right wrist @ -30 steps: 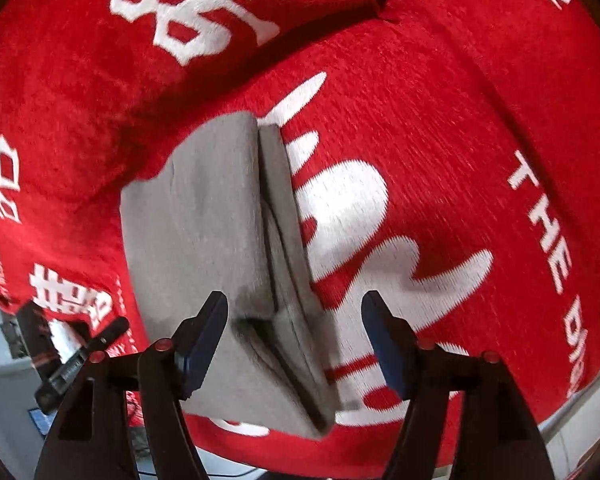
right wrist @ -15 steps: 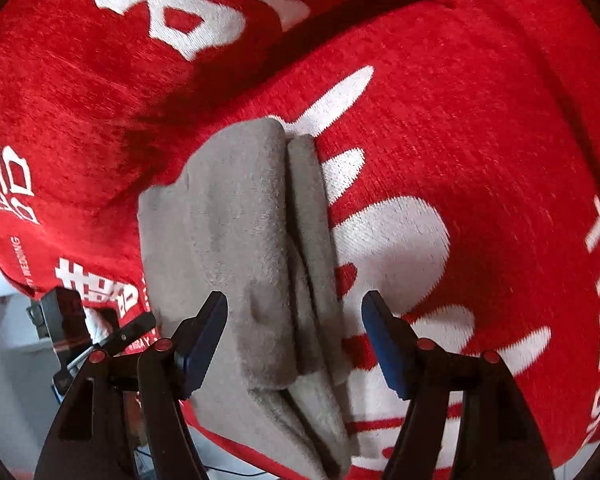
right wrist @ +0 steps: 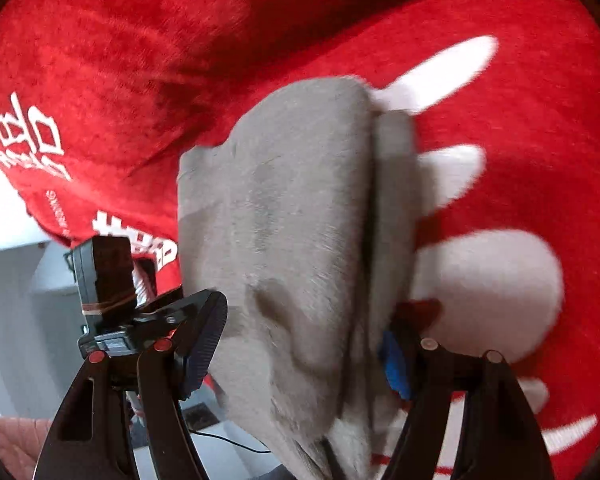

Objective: Fold small clothes

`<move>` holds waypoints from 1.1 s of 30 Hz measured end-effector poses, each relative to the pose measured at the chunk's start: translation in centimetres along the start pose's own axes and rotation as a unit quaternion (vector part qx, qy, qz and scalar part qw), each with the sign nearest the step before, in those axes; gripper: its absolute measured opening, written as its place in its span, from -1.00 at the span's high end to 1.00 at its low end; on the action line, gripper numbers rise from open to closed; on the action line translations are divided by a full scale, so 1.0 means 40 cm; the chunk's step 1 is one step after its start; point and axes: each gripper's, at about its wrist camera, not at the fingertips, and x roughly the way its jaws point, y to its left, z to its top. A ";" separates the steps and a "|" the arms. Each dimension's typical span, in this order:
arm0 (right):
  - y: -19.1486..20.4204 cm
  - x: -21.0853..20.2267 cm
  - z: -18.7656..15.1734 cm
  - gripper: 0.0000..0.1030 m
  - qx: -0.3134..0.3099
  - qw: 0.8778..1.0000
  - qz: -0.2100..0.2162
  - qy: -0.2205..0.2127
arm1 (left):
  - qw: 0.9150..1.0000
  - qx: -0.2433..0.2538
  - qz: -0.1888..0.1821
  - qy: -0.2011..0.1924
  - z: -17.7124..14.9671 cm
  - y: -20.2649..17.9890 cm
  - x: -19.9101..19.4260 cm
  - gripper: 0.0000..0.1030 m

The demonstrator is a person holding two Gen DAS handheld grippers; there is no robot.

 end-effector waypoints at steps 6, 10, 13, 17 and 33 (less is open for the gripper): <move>-0.013 0.008 -0.005 -0.28 0.029 0.999 0.020 -0.013 | 1.000 0.014 0.023 -0.004 0.008 -0.032 0.021 -1.00; -0.031 0.002 -0.012 0.40 0.054 0.998 0.005 -0.011 | 0.999 0.019 0.030 -0.013 -0.004 -0.028 -0.004 -0.63; -0.010 -0.012 -0.025 0.43 0.054 0.998 0.029 -0.019 | 0.999 0.024 0.025 -0.030 -0.013 -0.031 -0.033 -0.13; 0.031 -0.028 -0.050 0.44 0.074 0.994 0.077 -0.023 | 0.999 0.032 0.005 -0.042 -0.021 -0.035 -0.076 0.15; 0.281 0.096 -0.198 0.44 0.061 0.988 0.139 0.036 | 0.997 -0.009 -0.030 -0.071 -0.182 0.045 -0.295 0.16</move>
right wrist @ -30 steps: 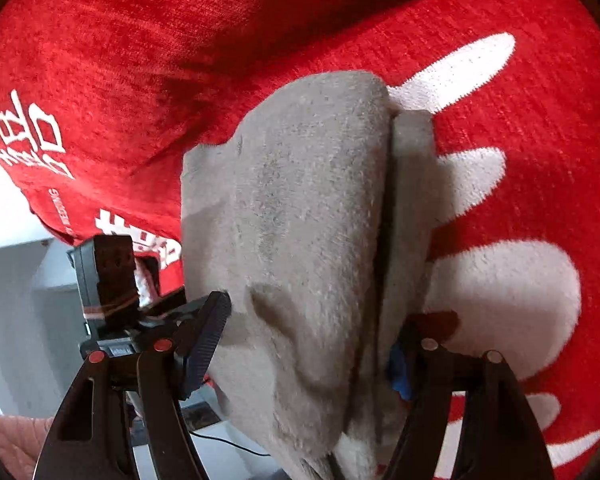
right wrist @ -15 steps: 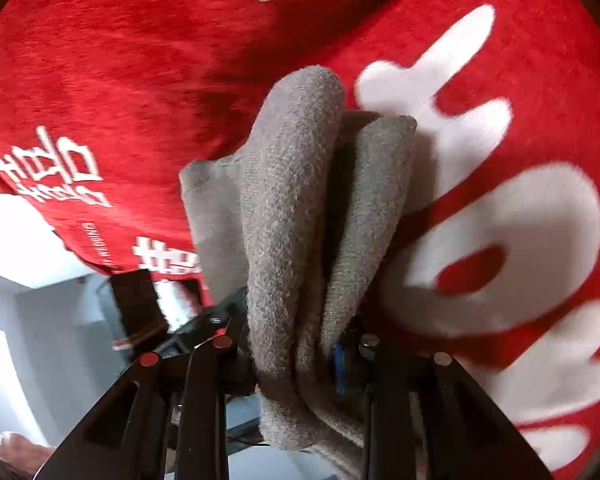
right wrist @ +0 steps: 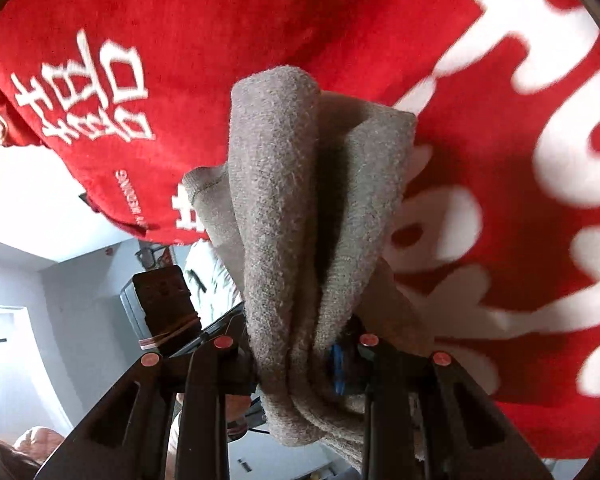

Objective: Fold small clothes

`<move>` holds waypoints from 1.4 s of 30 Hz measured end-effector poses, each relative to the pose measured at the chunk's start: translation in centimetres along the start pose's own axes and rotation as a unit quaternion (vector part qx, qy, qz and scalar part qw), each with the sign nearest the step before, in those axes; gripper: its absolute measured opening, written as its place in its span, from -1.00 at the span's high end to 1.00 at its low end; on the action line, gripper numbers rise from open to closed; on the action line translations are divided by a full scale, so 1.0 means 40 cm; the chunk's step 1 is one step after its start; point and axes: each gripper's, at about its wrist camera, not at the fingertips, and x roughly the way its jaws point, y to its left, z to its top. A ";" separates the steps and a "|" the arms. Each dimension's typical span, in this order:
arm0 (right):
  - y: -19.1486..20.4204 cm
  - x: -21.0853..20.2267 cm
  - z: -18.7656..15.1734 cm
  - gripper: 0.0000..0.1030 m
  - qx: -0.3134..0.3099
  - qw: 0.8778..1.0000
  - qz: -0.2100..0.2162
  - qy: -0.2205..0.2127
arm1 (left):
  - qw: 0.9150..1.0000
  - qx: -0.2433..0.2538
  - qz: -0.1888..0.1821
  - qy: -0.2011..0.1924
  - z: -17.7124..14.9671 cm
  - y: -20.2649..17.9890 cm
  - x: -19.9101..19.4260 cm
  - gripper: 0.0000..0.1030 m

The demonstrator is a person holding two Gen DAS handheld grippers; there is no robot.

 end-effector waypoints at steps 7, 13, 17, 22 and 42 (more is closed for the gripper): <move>-0.003 0.149 -0.040 0.45 0.014 0.999 -0.011 0.030 | 0.999 -0.015 0.029 0.003 -0.088 0.139 -0.111 0.16; 0.000 0.205 -0.011 0.45 -0.010 0.995 -0.092 0.024 | 0.996 -0.043 0.074 0.011 -0.118 0.274 -0.074 0.15; 0.038 0.176 -0.002 0.49 -0.074 0.977 -0.198 0.008 | 0.996 -0.056 0.076 -0.004 -0.119 0.304 -0.075 0.15; 0.047 0.203 -0.001 0.49 -0.161 0.925 -0.343 0.016 | 0.993 -0.050 0.106 -0.017 -0.138 0.321 -0.087 0.13; 0.031 0.081 -0.112 0.49 -0.110 0.911 -0.395 -0.048 | 0.967 -0.053 0.246 -0.047 -0.157 0.306 -0.124 -0.50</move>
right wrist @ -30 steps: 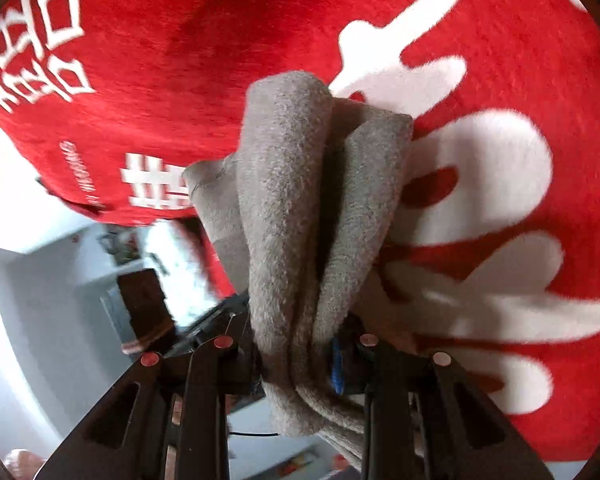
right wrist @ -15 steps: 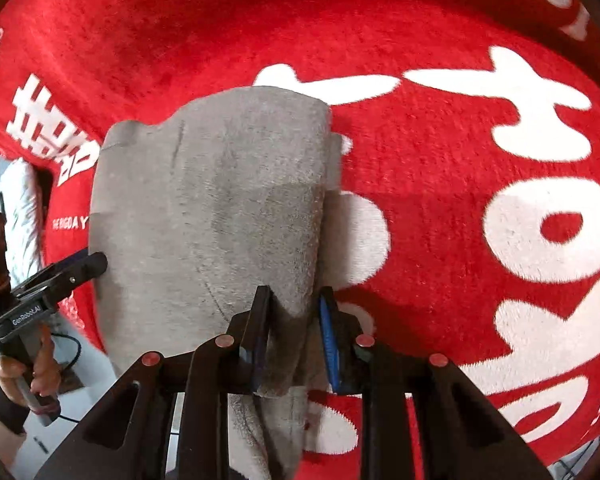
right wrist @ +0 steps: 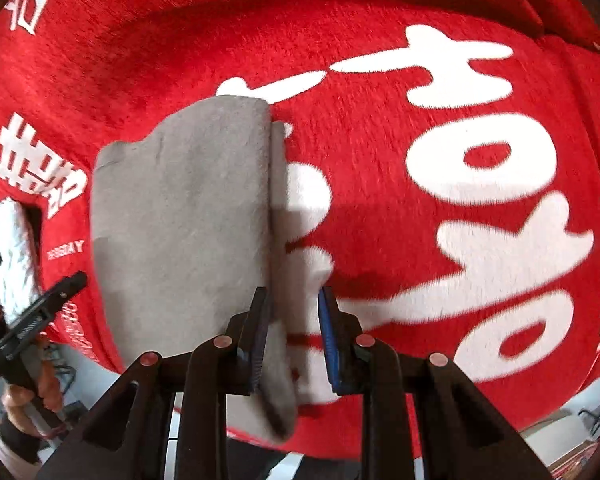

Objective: Fold small clothes
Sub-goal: 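Lay the folded sweater flat and open both grippers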

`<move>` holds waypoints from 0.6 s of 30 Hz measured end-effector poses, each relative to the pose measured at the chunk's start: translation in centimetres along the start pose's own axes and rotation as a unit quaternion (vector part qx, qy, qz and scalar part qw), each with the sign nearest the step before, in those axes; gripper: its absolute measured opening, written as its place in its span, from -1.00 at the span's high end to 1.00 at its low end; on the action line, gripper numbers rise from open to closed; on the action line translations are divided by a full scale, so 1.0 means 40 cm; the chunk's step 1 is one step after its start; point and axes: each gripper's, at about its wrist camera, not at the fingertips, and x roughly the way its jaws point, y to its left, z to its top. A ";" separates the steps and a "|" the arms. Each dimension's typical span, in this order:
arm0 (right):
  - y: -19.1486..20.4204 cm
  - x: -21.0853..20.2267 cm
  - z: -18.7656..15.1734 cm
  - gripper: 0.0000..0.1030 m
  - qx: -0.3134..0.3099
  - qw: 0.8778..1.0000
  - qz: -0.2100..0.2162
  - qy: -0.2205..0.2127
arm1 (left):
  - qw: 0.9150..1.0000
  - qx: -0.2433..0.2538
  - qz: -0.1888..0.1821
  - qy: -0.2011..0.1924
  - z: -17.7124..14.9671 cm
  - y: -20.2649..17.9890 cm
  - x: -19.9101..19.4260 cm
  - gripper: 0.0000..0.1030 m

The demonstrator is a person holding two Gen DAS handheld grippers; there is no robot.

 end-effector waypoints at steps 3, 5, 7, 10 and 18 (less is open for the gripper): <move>0.029 -0.013 -0.038 0.49 -0.008 1.000 0.010 0.002 | 1.000 -0.014 -0.002 0.006 -0.020 0.006 -0.010 -0.82; 0.042 -0.010 -0.068 0.49 -0.017 1.000 0.014 0.012 | 1.000 -0.008 0.013 0.001 -0.036 -0.005 -0.018 -0.84; 0.060 0.007 -0.094 0.49 -0.024 0.999 0.012 0.024 | 1.000 -0.004 0.019 0.009 -0.054 -0.013 -0.017 -0.84; 0.075 0.035 -0.123 0.49 -0.027 0.999 0.003 0.038 | 0.999 -0.022 0.016 0.027 -0.075 -0.007 -0.011 -1.00; 0.058 0.074 -0.159 0.49 -0.046 0.996 -0.047 0.053 | 0.998 -0.034 0.053 0.015 -0.120 -0.008 -0.024 -1.00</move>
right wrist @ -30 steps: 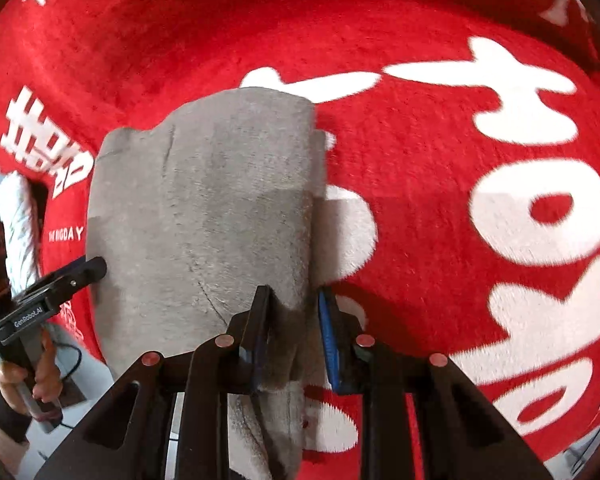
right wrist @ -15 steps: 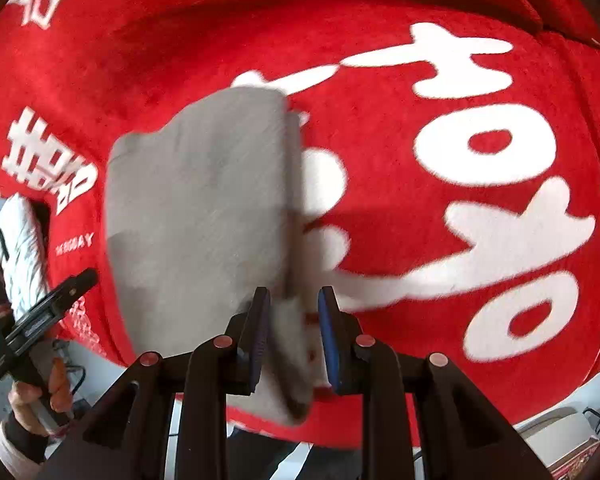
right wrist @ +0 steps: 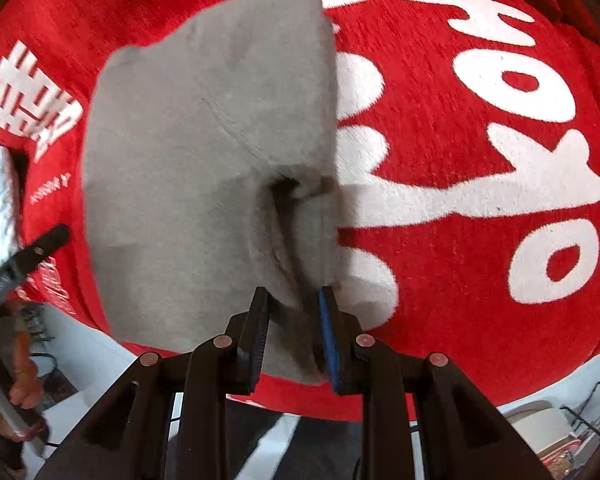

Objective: Fold small clothes
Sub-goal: 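Lay the folded sweater flat and open both grippers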

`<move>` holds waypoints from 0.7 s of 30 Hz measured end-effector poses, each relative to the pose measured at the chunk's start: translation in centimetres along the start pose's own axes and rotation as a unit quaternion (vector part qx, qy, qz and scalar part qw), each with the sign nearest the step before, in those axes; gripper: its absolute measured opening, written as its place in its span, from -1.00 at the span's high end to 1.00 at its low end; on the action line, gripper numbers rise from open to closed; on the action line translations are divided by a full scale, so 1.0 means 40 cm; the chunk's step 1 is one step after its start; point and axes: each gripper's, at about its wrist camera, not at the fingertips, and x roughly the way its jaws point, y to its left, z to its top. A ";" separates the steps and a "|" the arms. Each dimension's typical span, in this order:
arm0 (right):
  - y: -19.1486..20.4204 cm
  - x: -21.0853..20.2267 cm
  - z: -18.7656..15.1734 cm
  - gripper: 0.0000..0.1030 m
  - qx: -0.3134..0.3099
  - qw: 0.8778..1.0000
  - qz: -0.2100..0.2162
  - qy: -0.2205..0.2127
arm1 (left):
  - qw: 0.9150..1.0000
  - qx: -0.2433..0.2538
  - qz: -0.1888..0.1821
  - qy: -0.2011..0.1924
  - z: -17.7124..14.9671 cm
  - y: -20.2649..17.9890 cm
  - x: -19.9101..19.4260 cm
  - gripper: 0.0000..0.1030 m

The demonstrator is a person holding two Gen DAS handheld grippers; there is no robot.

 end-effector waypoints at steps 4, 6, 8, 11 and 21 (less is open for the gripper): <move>-0.015 0.018 -0.015 0.42 -0.005 1.000 -0.007 0.005 | 1.000 -0.022 -0.012 0.014 0.003 0.022 0.016 -1.00; -0.021 0.016 -0.021 0.38 -0.005 1.000 -0.009 0.005 | 1.000 -0.022 0.000 0.017 0.004 0.024 0.018 -1.00; -0.025 0.010 -0.027 0.37 -0.004 1.000 -0.011 0.008 | 1.000 -0.014 0.008 0.017 0.001 0.023 0.016 -1.00; -0.029 -0.005 -0.034 0.37 0.000 1.000 -0.017 0.012 | 1.000 -0.006 0.007 0.020 -0.006 0.020 0.010 -1.00; -0.021 -0.111 -0.044 0.05 0.009 1.000 -0.024 -0.001 | 1.000 0.004 -0.001 0.029 -0.014 0.014 -0.032 -1.00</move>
